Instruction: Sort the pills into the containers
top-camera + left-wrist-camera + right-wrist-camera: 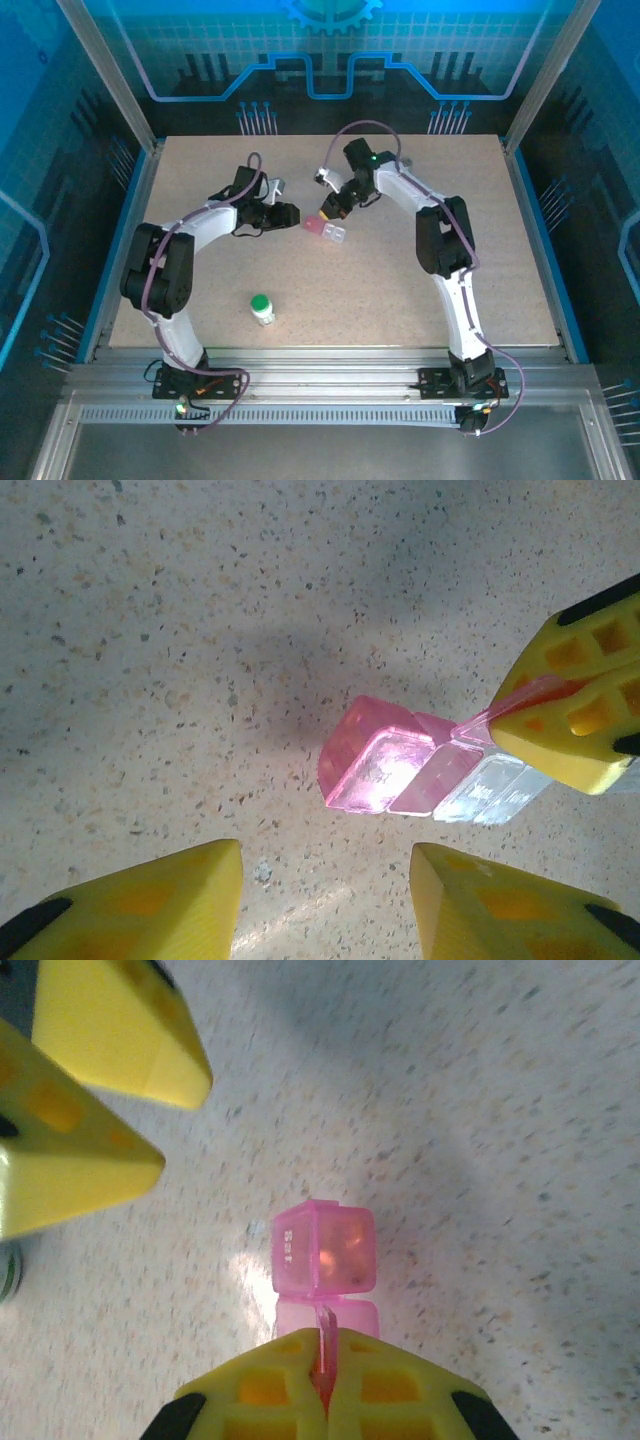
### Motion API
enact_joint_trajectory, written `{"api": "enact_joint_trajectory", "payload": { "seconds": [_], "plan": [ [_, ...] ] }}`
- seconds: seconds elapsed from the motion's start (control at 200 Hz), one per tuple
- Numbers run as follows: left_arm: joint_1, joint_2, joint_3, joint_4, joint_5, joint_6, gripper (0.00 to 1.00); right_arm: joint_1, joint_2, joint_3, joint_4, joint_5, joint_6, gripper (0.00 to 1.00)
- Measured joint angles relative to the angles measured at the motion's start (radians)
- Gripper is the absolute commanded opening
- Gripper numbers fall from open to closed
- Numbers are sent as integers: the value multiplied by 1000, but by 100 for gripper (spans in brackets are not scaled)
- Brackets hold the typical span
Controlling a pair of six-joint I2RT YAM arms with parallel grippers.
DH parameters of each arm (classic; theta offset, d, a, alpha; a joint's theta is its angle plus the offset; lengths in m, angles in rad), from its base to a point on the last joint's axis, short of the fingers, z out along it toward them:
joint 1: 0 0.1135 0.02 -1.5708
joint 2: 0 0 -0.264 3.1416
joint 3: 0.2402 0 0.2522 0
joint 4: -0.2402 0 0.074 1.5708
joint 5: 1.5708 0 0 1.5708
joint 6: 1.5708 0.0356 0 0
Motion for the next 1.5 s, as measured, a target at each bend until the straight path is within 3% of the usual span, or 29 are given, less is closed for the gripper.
{"api": "enact_joint_trajectory", "payload": {
  "seconds": [0.18,0.37,0.565,0.735,0.911,1.041,1.191,1.366,1.496],
  "plan": [
    [0,-45,-44,17,-18,-1,49,-1,112,166,-287,-3,-180,2],
    [-1,-80,-70,44,-47,-13,49,-6,149,222,-415,7,-277,5],
    [-2,-121,-108,83,-90,-26,50,-8,172,241,-417,84,-303,20],
    [-2,-167,-134,102,-134,-26,51,-8,173,241,-363,145,-292,50],
    [-2,-222,-142,108,-173,-29,51,-11,138,200,-258,211,-259,53],
    [-2,-291,-157,111,-207,-37,52,-19,23,121,-179,209,-215,56],
    [-2,-400,-179,110,-258,-51,54,-20,-227,-67,-31,204,-126,56],
    [-2,-547,-200,60,-321,-68,63,12,-547,-413,260,235,74,57],
    [-2,-704,-214,-23,-354,-71,72,70,-674,-653,467,233,246,56]
  ]
}}
